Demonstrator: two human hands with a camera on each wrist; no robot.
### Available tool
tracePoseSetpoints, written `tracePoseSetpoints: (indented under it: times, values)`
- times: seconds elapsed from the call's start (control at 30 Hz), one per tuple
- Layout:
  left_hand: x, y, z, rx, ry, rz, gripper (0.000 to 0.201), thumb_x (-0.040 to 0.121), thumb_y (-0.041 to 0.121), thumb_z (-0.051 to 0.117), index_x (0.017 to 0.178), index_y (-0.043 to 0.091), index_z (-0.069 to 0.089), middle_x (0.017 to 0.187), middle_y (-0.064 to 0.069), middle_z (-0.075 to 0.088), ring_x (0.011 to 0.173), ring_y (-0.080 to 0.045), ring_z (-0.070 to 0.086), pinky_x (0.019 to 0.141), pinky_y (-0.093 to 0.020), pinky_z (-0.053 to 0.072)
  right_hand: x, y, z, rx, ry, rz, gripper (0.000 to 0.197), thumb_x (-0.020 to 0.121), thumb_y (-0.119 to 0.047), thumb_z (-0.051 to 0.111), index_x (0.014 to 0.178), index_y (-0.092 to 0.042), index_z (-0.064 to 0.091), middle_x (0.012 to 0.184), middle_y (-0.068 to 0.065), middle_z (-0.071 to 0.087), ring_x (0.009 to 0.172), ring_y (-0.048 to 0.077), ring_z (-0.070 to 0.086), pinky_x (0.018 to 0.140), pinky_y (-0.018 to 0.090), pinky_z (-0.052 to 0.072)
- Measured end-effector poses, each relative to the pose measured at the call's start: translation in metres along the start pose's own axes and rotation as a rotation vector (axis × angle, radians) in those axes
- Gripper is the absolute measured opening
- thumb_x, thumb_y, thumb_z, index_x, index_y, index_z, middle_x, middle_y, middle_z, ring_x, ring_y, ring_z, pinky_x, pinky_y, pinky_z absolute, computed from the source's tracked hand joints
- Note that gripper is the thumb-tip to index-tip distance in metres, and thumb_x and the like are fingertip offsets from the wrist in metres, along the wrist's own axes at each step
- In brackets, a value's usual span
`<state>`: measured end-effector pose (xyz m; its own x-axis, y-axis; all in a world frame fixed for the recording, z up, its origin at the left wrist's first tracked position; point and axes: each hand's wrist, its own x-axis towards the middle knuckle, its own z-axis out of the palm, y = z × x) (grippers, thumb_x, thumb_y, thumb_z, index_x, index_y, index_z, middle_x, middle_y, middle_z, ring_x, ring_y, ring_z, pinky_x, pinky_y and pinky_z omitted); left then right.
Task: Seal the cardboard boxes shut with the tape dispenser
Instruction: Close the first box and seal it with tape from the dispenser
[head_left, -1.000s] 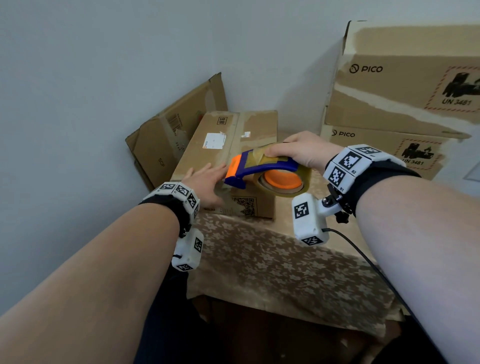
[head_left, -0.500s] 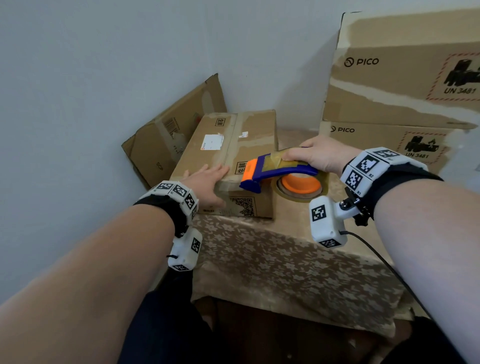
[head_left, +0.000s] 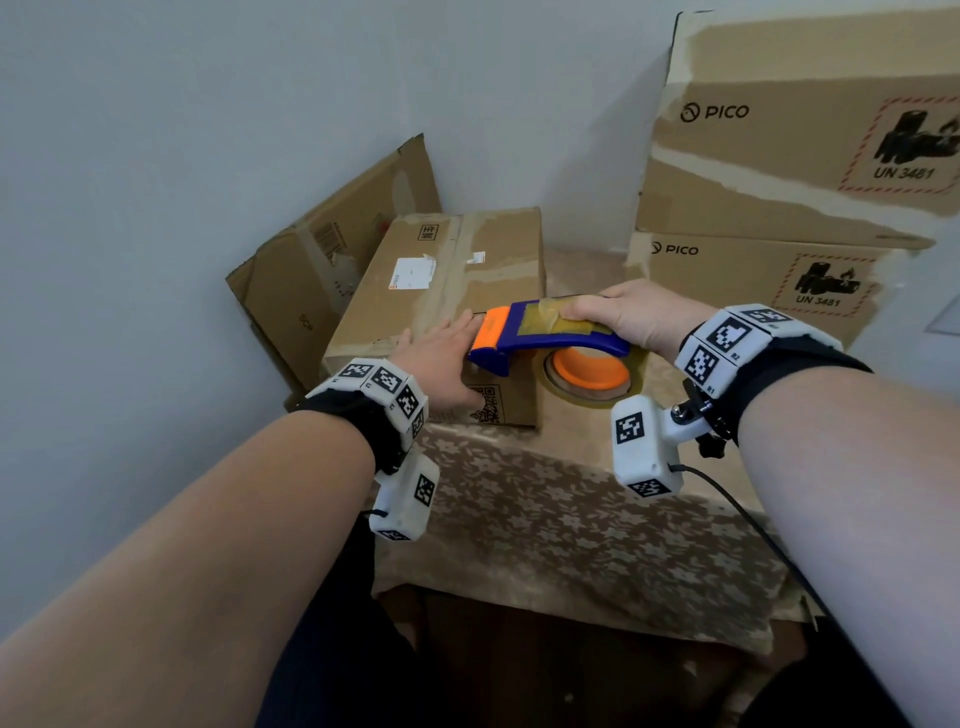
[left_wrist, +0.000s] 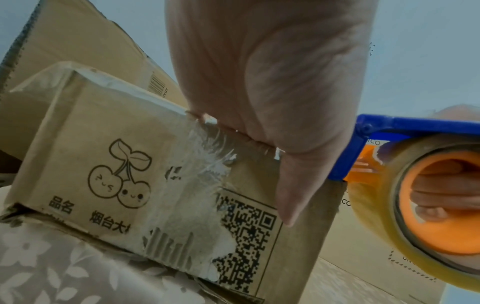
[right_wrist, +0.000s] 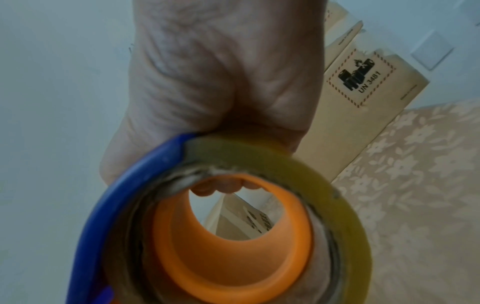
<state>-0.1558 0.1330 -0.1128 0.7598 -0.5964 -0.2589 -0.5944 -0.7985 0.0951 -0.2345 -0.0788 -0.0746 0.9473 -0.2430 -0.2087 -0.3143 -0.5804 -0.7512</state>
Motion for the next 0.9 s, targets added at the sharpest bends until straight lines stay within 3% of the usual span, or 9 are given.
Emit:
tracePoseSetpoints:
  times: [0.17,0.33,0.5,0.6,0.73,0.83,0.9]
  values:
    - [-0.001,-0.006,0.0,-0.019,-0.015,0.006,0.11,0.079,0.047,0.069,0.151,0.024,-0.01,0.16,0.006,-0.007,0.147,-0.016,0.002,0.116,-0.059,0.002,-0.003,-0.003,0.007,0.061,-0.012,0.014,0.049,0.081,-0.051,0.063,0.093,-0.004,0.071,0.089,0.018,0.072,0.077,0.026,0.061,0.086,0.038,0.049]
    - [-0.004,-0.018,0.001,-0.034,-0.007,0.017,0.111,0.079,0.047,0.07,0.151,0.025,-0.012,0.16,0.007,-0.005,0.147,-0.015,0.003,0.116,-0.056,0.0,-0.005,-0.009,0.019,0.095,-0.014,0.019,0.038,0.079,-0.052,0.064,0.072,-0.016,0.067,0.072,0.009,0.068,0.073,0.026,0.06,0.079,0.035,0.047]
    - [-0.01,-0.041,0.001,-0.036,-0.002,0.014,0.112,0.078,0.051,0.07,0.151,0.026,-0.01,0.16,0.008,-0.005,0.147,-0.015,0.005,0.114,-0.058,-0.001,-0.008,-0.021,0.036,0.107,-0.03,0.004,0.041,0.079,-0.053,0.064,0.078,-0.013,0.07,0.076,0.008,0.071,0.076,0.026,0.064,0.081,0.036,0.05]
    - [-0.015,-0.053,0.001,-0.04,-0.011,-0.017,0.112,0.077,0.051,0.071,0.152,0.028,-0.009,0.16,0.007,-0.001,0.147,-0.018,0.009,0.114,-0.06,0.0,-0.007,-0.029,0.048,0.105,-0.026,-0.005,0.054,0.071,-0.061,0.066,0.085,-0.008,0.072,0.08,0.008,0.073,0.082,0.027,0.067,0.087,0.038,0.051]
    - [-0.02,-0.052,-0.001,-0.025,-0.004,-0.052,0.115,0.074,0.048,0.075,0.152,0.027,-0.008,0.16,0.004,0.006,0.146,-0.022,0.011,0.115,-0.059,0.003,-0.008,-0.035,0.055,0.121,-0.021,-0.034,0.045,0.081,-0.049,0.066,0.089,-0.005,0.072,0.084,0.014,0.072,0.074,0.024,0.062,0.079,0.034,0.051]
    - [-0.015,-0.051,-0.001,-0.028,0.02,-0.051,0.112,0.073,0.051,0.073,0.152,0.029,-0.003,0.158,0.002,0.015,0.145,-0.023,0.017,0.115,-0.056,0.011,-0.009,-0.033,0.051,0.128,-0.018,-0.038,0.045,0.081,-0.048,0.066,0.091,-0.004,0.072,0.083,0.013,0.071,0.074,0.024,0.062,0.076,0.031,0.049]
    - [-0.008,-0.055,0.002,-0.003,0.014,-0.05,0.112,0.071,0.058,0.071,0.152,0.031,-0.002,0.159,0.004,0.012,0.144,-0.022,0.02,0.113,-0.054,0.019,-0.01,-0.03,0.049,0.13,-0.021,-0.041,0.045,0.082,-0.05,0.066,0.089,-0.006,0.071,0.083,0.013,0.072,0.074,0.024,0.063,0.076,0.031,0.049]
